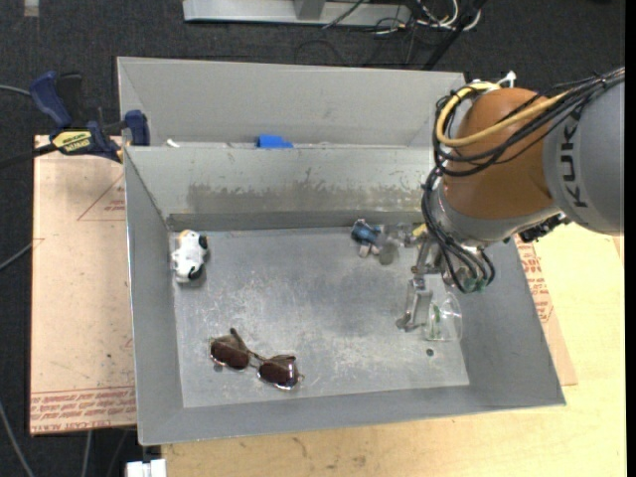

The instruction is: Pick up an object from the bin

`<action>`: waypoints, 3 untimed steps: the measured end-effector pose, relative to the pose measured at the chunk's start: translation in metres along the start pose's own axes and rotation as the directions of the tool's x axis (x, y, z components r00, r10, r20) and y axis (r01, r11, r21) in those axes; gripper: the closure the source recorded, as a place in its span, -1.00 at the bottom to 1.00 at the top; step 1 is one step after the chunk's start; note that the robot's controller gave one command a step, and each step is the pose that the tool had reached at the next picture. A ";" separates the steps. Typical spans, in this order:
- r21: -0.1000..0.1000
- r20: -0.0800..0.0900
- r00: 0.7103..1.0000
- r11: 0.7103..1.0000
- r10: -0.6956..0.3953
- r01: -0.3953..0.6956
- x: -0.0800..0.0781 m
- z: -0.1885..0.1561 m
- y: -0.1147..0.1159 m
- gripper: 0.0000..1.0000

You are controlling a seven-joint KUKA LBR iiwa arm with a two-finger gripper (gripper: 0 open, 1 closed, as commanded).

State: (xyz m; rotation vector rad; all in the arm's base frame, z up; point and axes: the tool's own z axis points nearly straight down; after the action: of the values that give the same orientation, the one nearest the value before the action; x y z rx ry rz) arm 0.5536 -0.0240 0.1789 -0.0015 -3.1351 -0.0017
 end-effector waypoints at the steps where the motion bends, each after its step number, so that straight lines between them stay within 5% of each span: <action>1: 0.001 0.008 1.000 1.000 -0.001 0.001 -0.001 -0.005 0.000 -1.00; 2: -0.001 0.016 0.996 0.996 0.093 -0.093 -0.047 0.047 -0.012 -1.00; 3: 0.000 0.006 0.999 0.999 0.049 -0.049 -0.090 0.040 -0.030 -1.00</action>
Offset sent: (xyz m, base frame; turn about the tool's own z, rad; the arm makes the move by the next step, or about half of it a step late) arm 0.0895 -0.0266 -0.1089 0.1962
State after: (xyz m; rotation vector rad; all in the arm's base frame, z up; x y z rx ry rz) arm 0.6433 -0.0541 0.1379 -0.0786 -3.1399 -0.0007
